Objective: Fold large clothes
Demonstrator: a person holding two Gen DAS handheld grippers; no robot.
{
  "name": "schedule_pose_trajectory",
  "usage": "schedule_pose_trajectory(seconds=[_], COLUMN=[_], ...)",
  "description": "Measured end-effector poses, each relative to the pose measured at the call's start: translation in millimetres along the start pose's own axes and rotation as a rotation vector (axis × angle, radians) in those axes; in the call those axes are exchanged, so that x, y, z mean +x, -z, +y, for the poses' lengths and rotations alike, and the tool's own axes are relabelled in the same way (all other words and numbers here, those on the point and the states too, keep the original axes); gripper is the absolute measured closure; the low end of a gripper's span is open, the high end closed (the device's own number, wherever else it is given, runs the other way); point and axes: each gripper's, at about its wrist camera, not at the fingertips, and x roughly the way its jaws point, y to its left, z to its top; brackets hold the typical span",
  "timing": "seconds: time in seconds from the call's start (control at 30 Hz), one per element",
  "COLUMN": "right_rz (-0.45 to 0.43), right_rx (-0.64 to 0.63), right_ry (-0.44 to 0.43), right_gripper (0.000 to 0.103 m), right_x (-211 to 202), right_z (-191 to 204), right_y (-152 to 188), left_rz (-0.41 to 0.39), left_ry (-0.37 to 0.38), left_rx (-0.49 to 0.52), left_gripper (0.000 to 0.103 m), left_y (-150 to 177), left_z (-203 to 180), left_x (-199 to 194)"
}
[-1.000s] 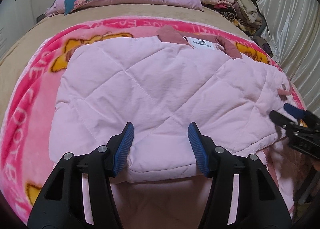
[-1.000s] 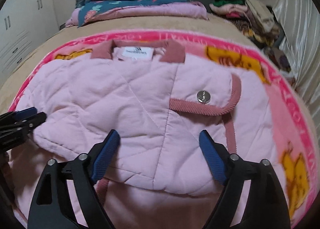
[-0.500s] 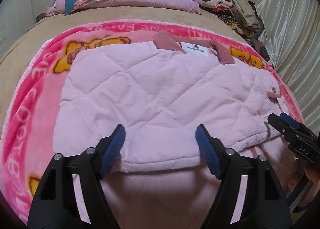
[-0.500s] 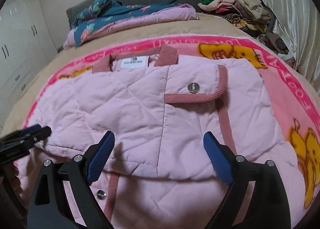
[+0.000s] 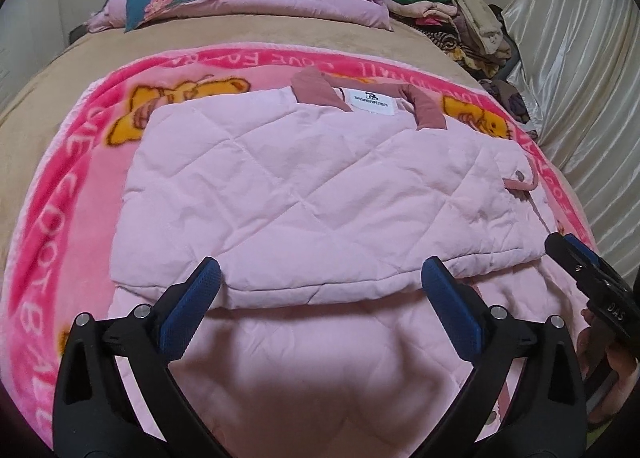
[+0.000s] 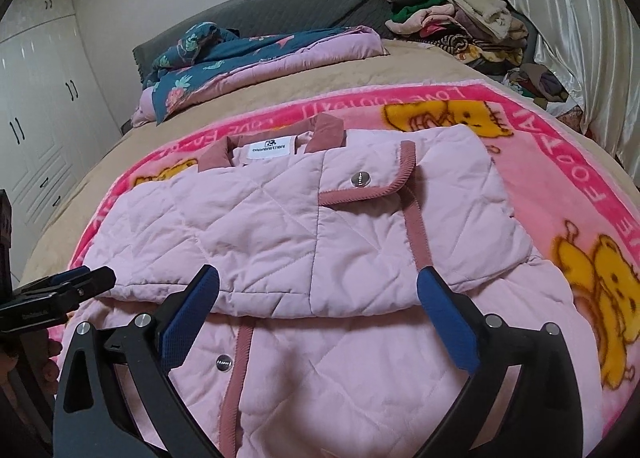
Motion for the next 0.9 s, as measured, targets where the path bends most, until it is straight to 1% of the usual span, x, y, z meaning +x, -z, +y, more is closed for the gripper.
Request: schedule_pose_trajectory(seconds=[0.4, 0.53, 0.67, 0.9], right_rz=[-0.031, -0.044, -0.061, -0.093], right_rx=[-0.016, -0.025, -0.034, -0.035], right_ry=[-0.022, -0.027, -0.029, -0.023], right_gripper=[0.004, 0.004, 0.004, 0.004], right_x=[-28.0, -40.0, -53.4, -76.7], right_z=[11.1, 14.9, 15.7, 11.4], right_y=[-0.6, -0.2, -0.2, -1.2], left_rz=[-0.054, -0.071, -0.104, -0.144], left_ry=[0.01, 0.014, -0.004, 0.0], left_rx=[0.025, 0.058, 0.096, 0.105], left_gripper=[0.009, 0.009, 0.009, 0.009], left_y=[6.2, 9.7, 13.1, 16.7], left_z=[-8.8, -16.0, -25.3, -34.1], left_x=[-33.3, -45.4, -59.0, -75.6])
